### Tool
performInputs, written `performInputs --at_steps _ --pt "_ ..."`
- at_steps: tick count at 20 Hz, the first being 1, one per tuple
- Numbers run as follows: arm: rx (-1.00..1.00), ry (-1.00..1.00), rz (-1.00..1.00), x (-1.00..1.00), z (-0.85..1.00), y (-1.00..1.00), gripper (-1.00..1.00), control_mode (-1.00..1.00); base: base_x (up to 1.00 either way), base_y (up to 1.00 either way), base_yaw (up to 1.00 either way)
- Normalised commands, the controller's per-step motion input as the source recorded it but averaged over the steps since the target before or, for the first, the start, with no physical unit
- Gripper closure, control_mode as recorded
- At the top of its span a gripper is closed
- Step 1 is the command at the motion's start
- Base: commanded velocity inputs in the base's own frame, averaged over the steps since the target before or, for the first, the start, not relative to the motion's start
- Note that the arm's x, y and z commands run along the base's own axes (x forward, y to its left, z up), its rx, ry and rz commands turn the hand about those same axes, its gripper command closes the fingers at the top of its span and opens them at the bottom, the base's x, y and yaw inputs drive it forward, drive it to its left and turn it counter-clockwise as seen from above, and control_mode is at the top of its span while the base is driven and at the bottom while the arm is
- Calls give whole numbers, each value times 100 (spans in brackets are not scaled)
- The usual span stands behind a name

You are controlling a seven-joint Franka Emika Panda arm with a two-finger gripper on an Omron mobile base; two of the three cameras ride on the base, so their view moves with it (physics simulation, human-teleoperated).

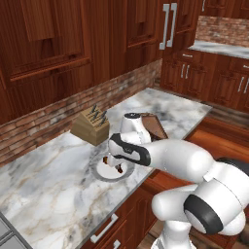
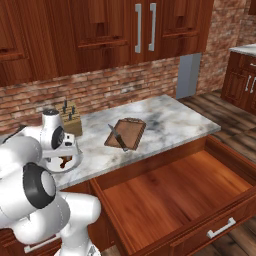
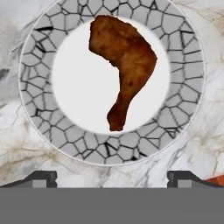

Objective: Pick up the knife from the drawer and place it on the cutting board. Then place the meat from the plate to the cutting board.

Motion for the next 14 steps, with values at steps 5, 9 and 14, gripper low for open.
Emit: performInputs --at_steps 5,9,14 --pt "0 -4 -2 11 -10 10 -100 -100 0 0 0" --pt "0 -3 -1 19 -6 20 -100 -100 0 0 0" --pt "0 -3 0 21 -11 6 -100 -100 0 0 0"
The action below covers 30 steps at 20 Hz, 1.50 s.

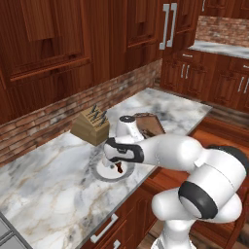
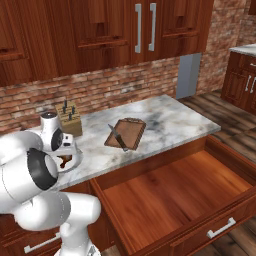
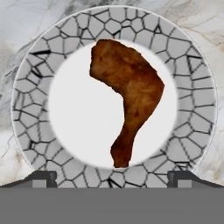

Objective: Pick up the knife from the drawer and place it on the cutting board. Then place the meat from the plate to the cutting board.

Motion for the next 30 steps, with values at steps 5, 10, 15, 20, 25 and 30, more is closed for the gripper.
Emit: performInputs --at_steps 5,10,15,20,25,30 --pt "0 -4 0 35 -12 0 -100 -100 0 0 0" --pt "0 0 0 28 -8 0 -100 -100 0 0 0" --pt "0 0 0 29 -10 0 -100 -100 0 0 0" --pt "0 -1 0 24 -13 0 -100 -100 0 0 0" --pt "0 -2 0 15 -18 6 -100 -100 0 0 0" --pt "0 -6 0 1 -19 13 -100 -100 0 0 0"
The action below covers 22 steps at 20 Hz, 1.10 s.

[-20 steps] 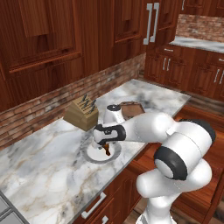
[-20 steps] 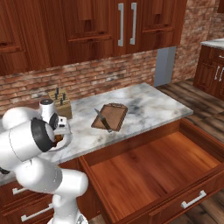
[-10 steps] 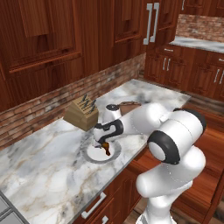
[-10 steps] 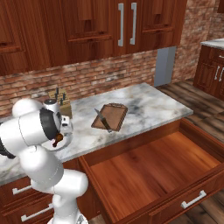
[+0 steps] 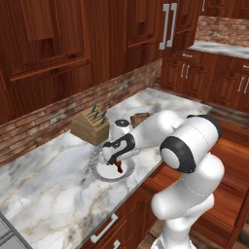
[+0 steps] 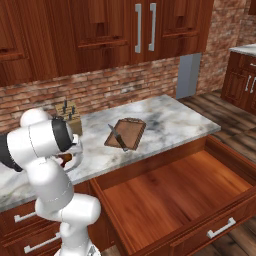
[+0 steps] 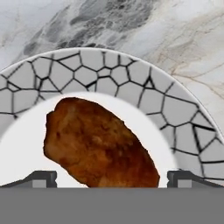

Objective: Pick up the knife from the drawer and place it on the cutting board. Then place the meat from the plate to the cutting board.

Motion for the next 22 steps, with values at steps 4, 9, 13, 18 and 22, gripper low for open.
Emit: performInputs --at_steps 4,9,13,18,22 --pt "0 -6 0 2 -23 11 -100 -100 0 0 0" --pt "1 -2 0 7 -42 5 100 -100 0 0 0" --pt "3 -2 0 0 -39 0 100 -100 0 0 0" --pt "1 -8 0 -4 -11 0 100 -100 0 0 0" --pt "0 -8 -2 -24 0 0 100 -100 0 0 0"
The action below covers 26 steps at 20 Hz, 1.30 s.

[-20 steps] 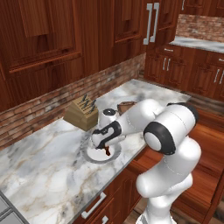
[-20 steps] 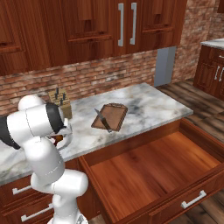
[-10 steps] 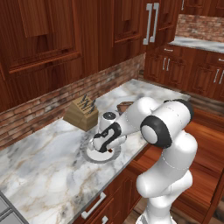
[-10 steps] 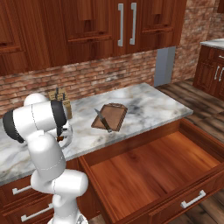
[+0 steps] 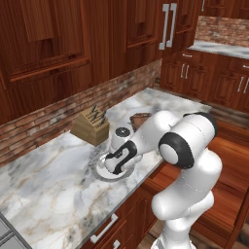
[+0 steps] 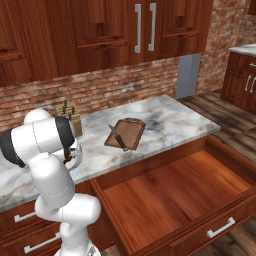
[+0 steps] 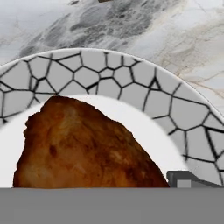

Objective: Pick up the knife from the drawer and place it on the cutting board. Then place the meat from the plate to the cutting board.

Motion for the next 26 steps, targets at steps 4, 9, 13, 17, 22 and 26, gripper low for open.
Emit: performInputs --at_steps 4,9,13,17,22,26 --pt "-2 -8 -2 -15 0 0 100 -100 0 0 0" --pt "0 0 -4 0 8 -24 100 -100 0 0 0" --pt "0 0 -9 0 21 -36 100 -100 0 0 0" --pt "0 0 -10 2 16 -33 100 -100 0 0 0" --pt "0 0 -11 13 31 -18 100 -100 0 0 0" --pt "0 -4 -10 14 37 -18 100 -100 0 0 0"
